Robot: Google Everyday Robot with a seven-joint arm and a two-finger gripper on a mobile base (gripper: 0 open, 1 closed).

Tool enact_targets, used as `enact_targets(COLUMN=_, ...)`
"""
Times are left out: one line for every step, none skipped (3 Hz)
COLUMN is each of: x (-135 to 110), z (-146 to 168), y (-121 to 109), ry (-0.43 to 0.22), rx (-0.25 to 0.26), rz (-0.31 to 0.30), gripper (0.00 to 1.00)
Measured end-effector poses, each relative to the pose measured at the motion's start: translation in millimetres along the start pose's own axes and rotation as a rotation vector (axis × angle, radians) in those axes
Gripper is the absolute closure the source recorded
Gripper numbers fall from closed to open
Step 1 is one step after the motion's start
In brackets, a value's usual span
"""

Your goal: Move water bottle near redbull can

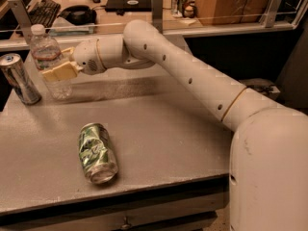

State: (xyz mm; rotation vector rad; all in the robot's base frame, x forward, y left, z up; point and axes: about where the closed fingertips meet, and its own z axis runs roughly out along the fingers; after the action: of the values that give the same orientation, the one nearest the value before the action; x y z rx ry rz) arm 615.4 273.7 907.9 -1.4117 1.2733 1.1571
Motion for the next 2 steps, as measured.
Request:
enact_targets(x=-1.4, z=11.1, y=8.8, ry=0.013, rx=-0.029, rz=-0.007, gripper=0.77)
enact_targets(x=1.4, z=16.2, y=14.3, ry=0.026, rx=-0.043, rz=-0.01, gripper=0.53)
